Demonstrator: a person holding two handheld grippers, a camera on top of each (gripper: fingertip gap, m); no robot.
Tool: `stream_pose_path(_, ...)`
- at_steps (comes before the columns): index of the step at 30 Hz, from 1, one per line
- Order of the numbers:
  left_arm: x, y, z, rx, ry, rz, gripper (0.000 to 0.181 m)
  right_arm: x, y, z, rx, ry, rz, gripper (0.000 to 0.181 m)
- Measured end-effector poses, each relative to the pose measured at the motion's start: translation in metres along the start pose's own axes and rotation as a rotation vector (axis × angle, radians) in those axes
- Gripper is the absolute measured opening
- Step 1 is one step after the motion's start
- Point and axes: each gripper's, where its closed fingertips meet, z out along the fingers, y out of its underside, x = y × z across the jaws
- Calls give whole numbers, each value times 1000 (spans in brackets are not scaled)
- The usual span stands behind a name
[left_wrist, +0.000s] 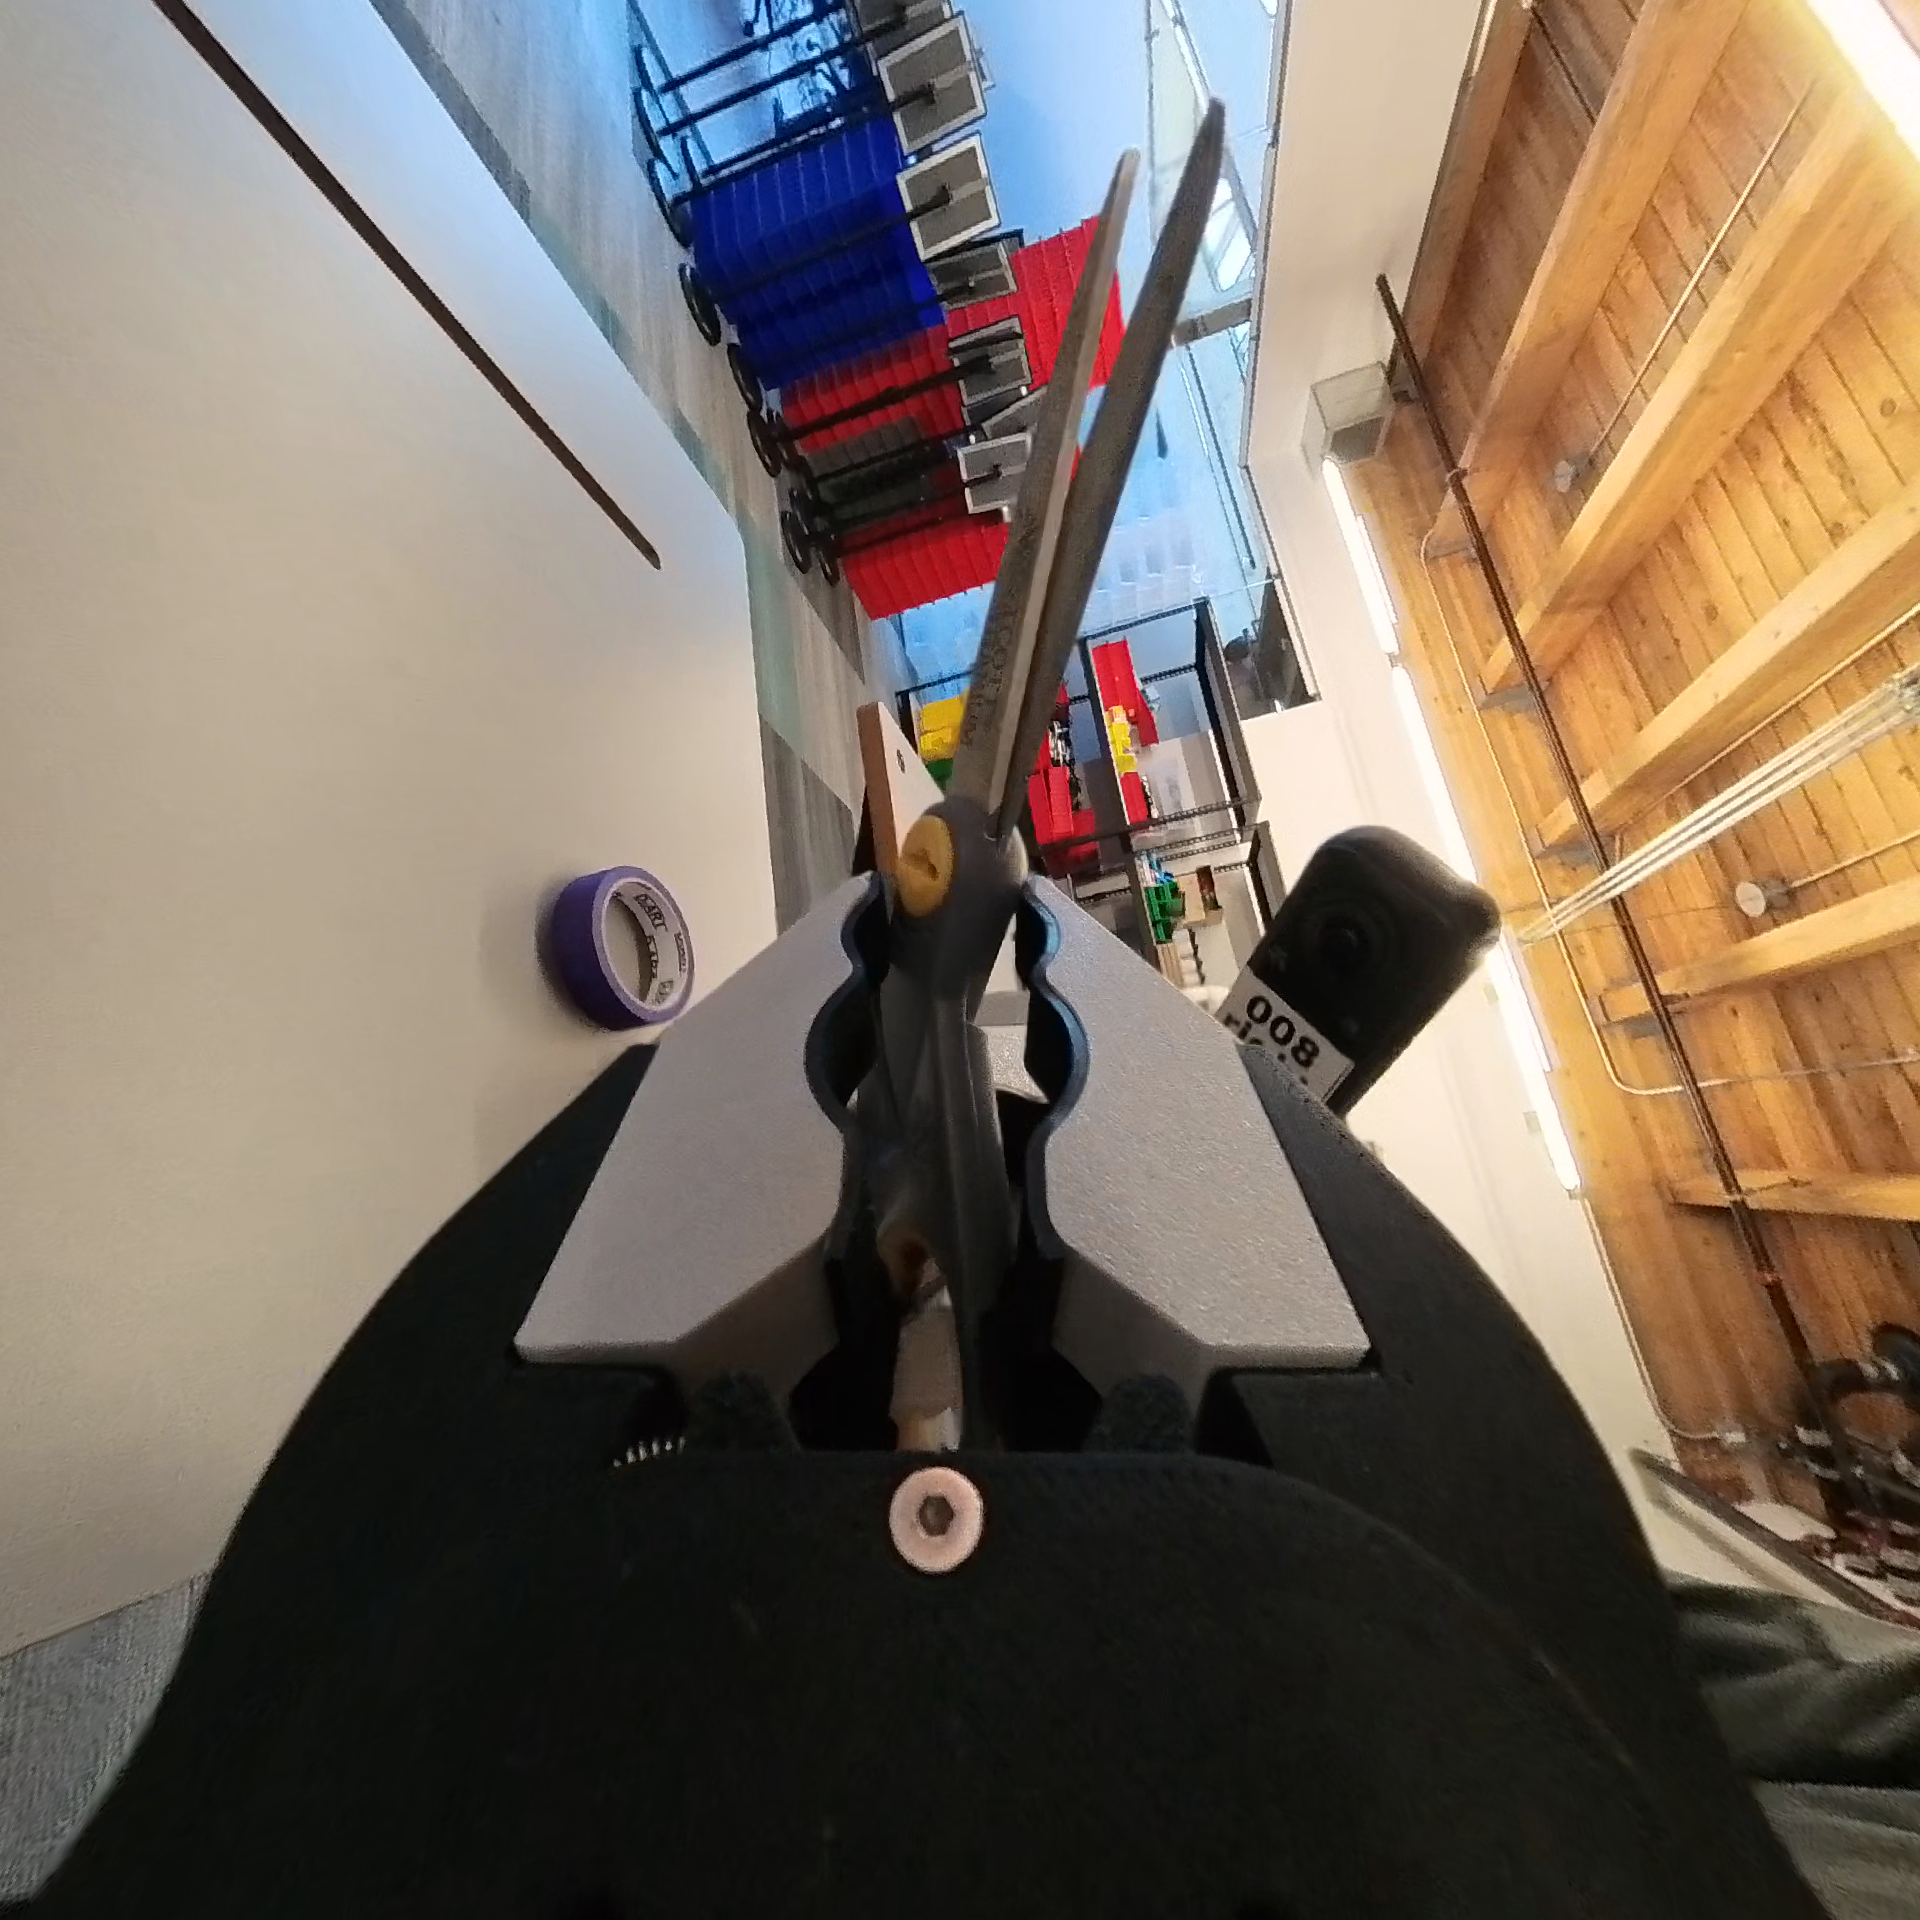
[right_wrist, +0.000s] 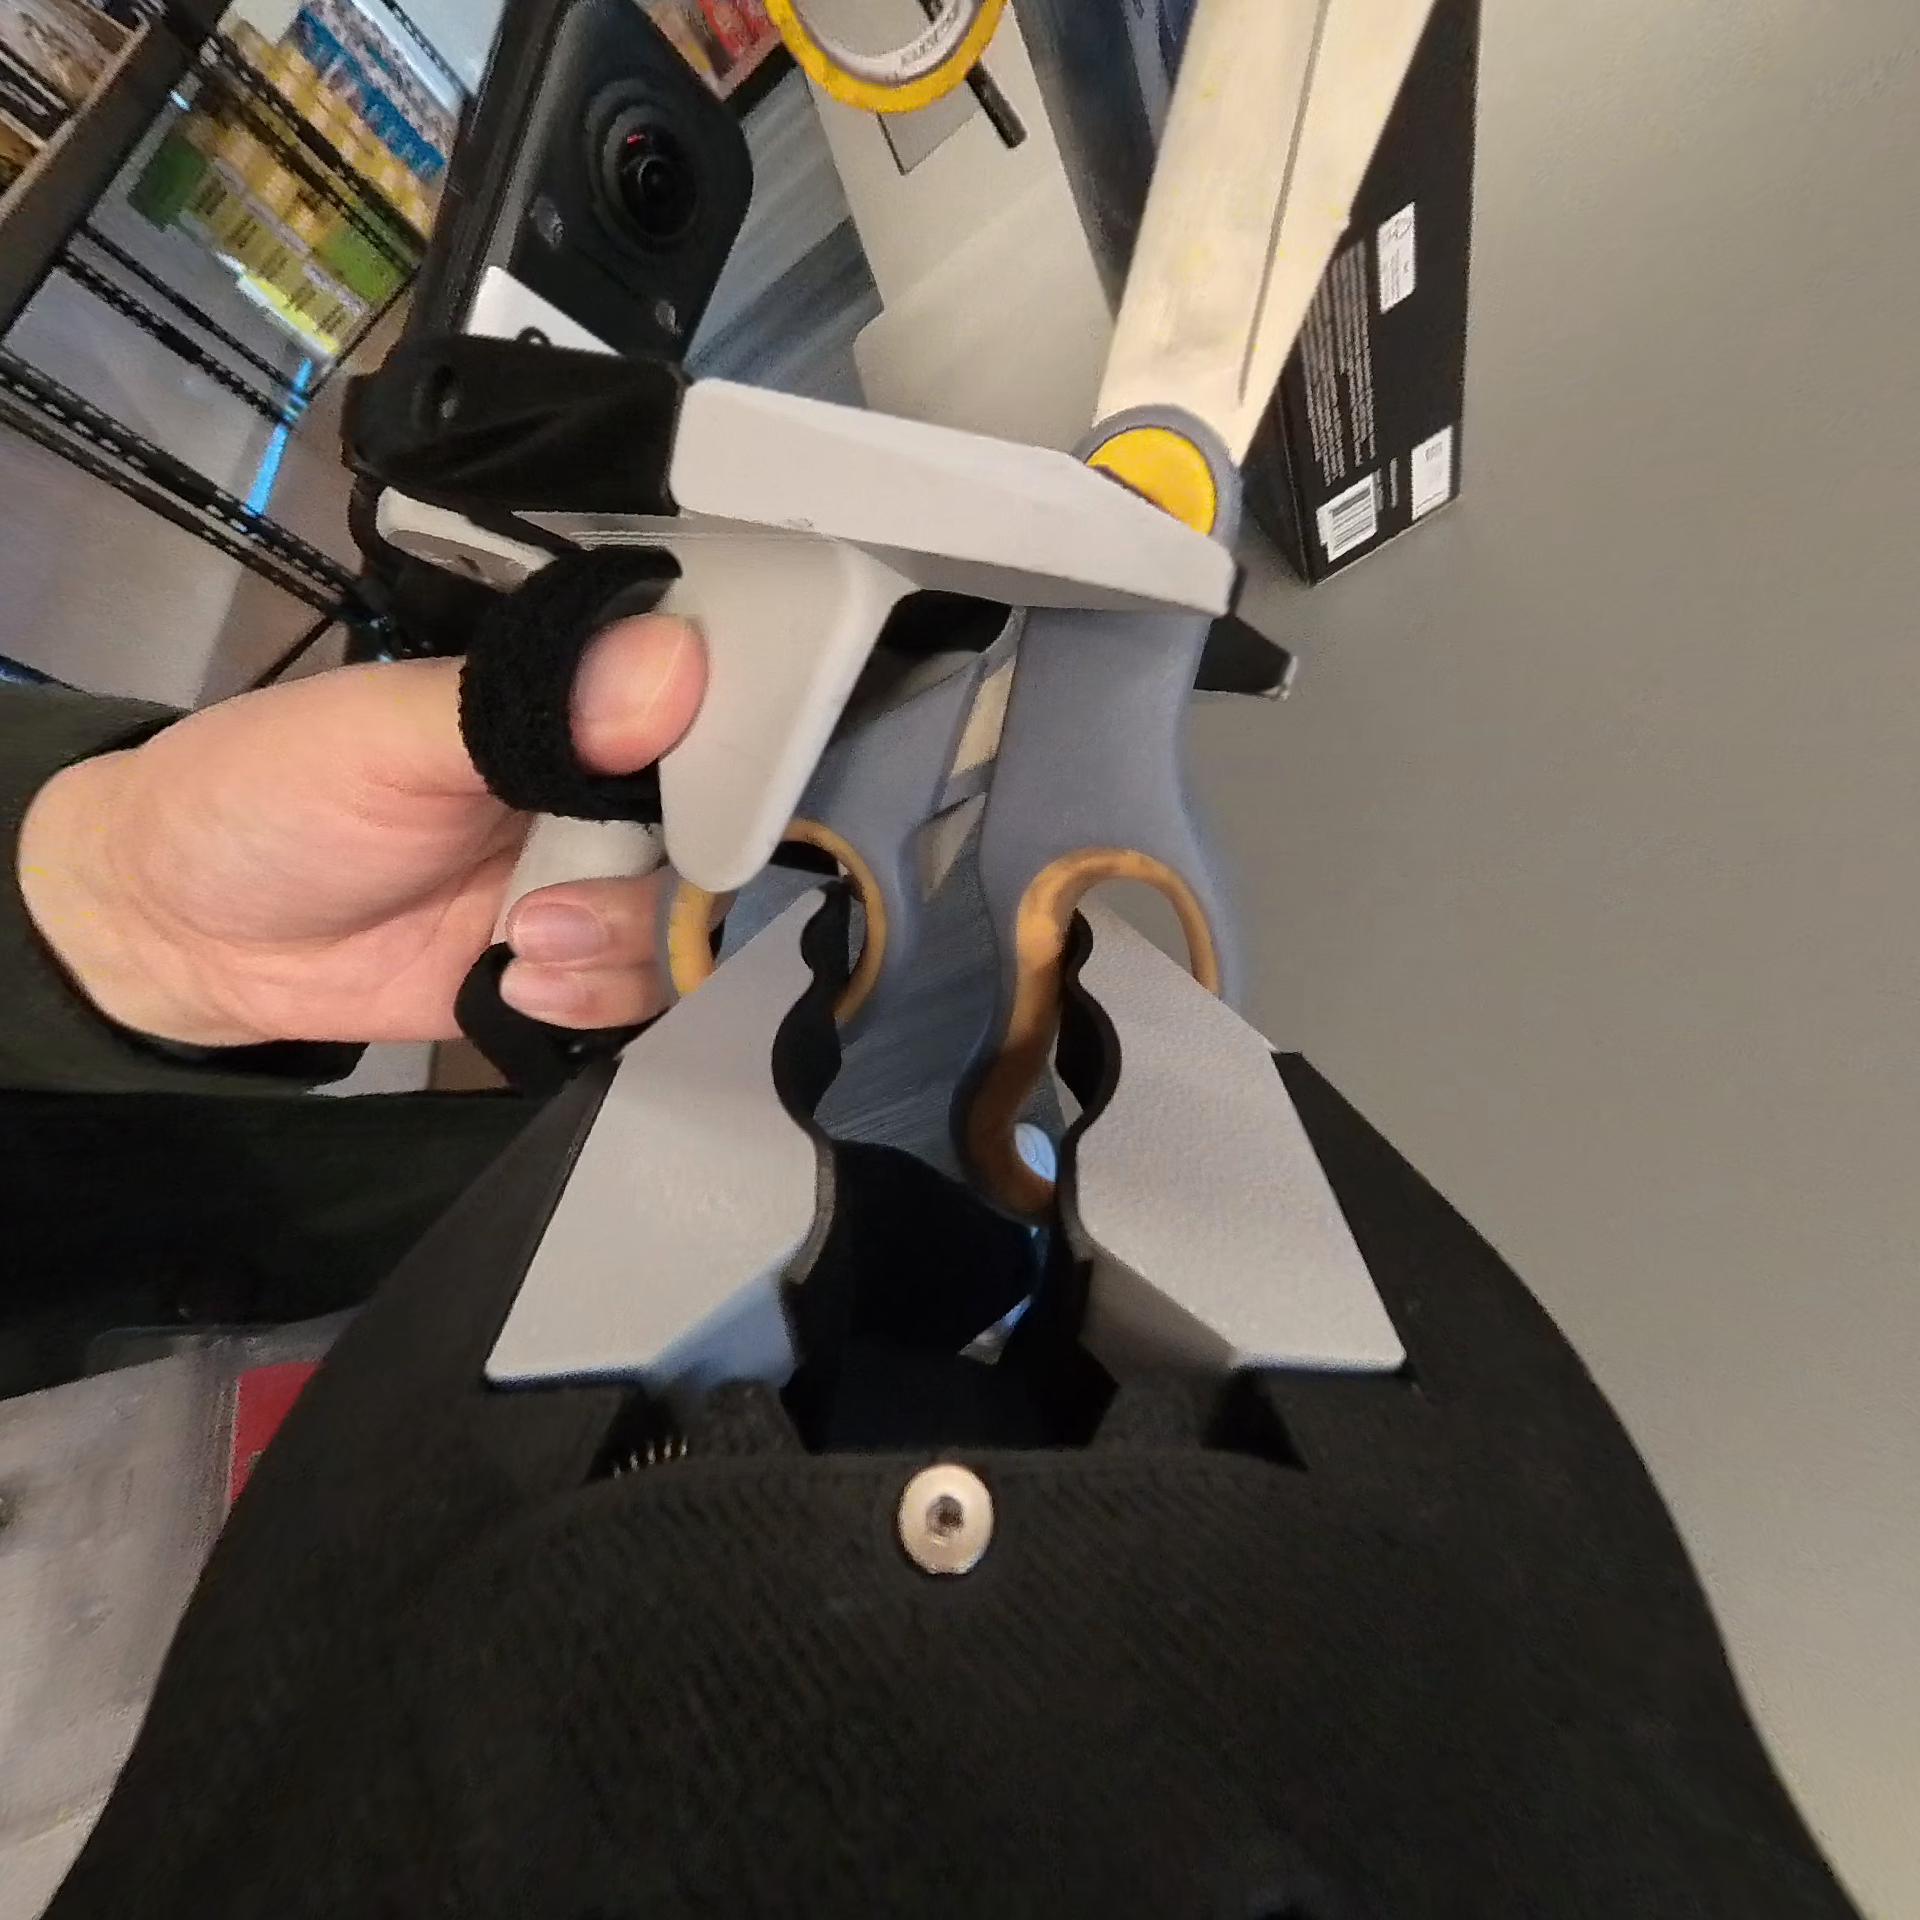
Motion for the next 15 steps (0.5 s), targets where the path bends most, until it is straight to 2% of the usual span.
stream_pose_path(2,1,0,0,2,-4,-12,22,0,-1,-2,-7,26,-32,38)
stream_pose_path(5,13,-4,3,15,31,29,22,5,-12,-8,47,161,-208,43)
stream_pose_path(7,25,-9,4,25,80,21,23,7,-21,-15,84,247,-307,46)
stream_pose_path(9,35,-10,4,20,123,22,23,5,-27,-21,94,270,-342,46)
stream_pose_path(12,43,-3,8,-62,144,35,24,17,-25,-33,36,356,-419,40)
stream_pose_path(15,50,0,9,-124,151,90,21,45,-25,-52,-16,526,-496,44)
